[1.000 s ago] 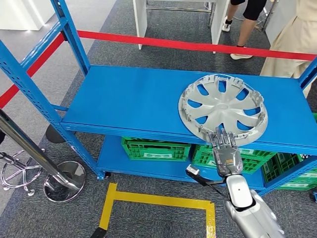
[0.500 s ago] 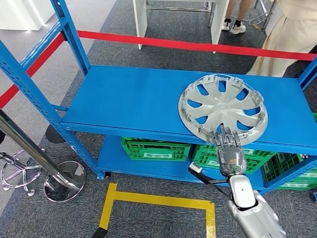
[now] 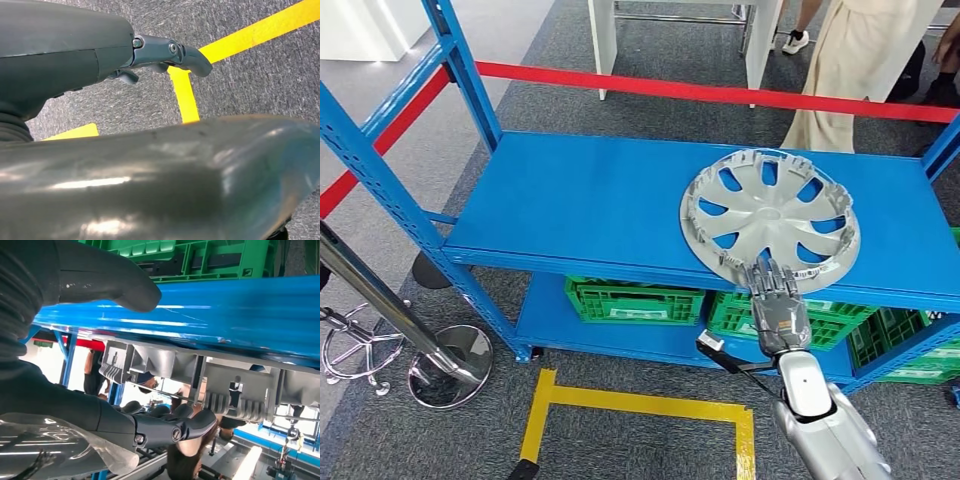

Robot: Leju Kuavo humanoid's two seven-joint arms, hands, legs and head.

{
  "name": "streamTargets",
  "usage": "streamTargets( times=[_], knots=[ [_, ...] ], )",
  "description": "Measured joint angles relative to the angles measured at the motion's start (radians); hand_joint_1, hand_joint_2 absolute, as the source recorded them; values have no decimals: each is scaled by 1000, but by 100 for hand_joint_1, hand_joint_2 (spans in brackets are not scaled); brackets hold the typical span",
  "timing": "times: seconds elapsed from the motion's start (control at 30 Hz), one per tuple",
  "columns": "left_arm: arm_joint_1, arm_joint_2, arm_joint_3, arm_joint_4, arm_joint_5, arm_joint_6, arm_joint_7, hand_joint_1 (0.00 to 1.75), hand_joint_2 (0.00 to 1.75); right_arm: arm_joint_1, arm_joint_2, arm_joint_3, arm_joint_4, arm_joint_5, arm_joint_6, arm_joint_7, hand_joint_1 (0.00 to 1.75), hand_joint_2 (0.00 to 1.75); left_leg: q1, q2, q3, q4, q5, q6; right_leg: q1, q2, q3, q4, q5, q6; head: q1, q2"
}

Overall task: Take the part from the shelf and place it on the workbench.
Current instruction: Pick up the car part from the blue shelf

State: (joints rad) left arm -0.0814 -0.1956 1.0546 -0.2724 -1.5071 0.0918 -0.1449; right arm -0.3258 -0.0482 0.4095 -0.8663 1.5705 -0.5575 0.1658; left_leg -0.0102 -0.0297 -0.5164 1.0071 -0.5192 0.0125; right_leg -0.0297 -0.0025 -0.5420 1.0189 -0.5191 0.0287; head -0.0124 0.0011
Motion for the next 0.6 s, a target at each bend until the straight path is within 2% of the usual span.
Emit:
streamTargets(
  times=[0.6],
  knots=[
    [0,1,5,0,-7,3,0,0,0,-23,30,-45,31,0,-43,-7,0,175,0,0,0,0,0,0,0,0,0,0,0,0,0,0]
  ],
)
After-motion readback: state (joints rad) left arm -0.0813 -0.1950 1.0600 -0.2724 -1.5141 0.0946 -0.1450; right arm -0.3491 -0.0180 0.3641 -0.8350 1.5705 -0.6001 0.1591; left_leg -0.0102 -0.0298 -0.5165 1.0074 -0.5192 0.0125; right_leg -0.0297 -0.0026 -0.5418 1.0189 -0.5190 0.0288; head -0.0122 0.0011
